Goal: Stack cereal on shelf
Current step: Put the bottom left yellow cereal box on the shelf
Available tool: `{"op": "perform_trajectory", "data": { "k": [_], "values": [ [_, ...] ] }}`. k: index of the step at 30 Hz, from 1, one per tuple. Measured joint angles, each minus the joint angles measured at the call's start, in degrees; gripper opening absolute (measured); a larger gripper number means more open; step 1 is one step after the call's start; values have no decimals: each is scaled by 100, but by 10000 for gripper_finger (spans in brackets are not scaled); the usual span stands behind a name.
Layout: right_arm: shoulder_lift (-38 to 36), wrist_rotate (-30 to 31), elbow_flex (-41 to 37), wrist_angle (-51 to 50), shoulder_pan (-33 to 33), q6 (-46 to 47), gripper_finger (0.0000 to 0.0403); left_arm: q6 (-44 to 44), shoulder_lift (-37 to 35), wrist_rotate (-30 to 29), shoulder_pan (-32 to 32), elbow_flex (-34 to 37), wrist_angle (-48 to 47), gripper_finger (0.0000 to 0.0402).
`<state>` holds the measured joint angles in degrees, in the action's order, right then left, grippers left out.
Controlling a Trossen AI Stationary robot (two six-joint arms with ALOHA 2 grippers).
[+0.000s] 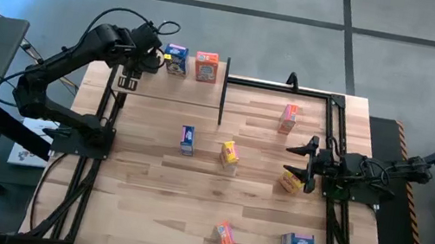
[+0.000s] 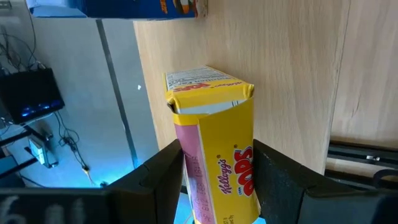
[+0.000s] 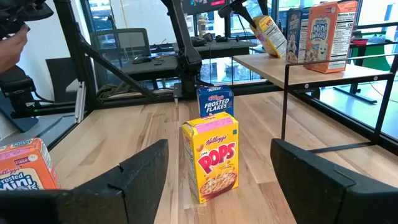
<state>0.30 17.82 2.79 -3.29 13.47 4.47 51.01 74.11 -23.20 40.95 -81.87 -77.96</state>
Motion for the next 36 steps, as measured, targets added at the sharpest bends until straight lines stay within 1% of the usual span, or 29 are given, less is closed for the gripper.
{"op": "perform_trajectory", "data": {
  "k": [4, 9, 30, 36],
  "values": [
    [0, 0, 0, 0, 2, -2, 274, 61, 3, 5, 0, -23, 35, 184],
    [0, -1, 0, 0, 1, 0, 274, 49, 5, 7, 42, -258, 97, 198],
    [0, 0, 0, 0, 2, 0, 274, 32, 66, -22, 115, -315, 148, 200],
    [0, 0, 0, 0, 2, -2, 274, 67, 66, 42, 259, -315, 191, 200]
  ]
}}
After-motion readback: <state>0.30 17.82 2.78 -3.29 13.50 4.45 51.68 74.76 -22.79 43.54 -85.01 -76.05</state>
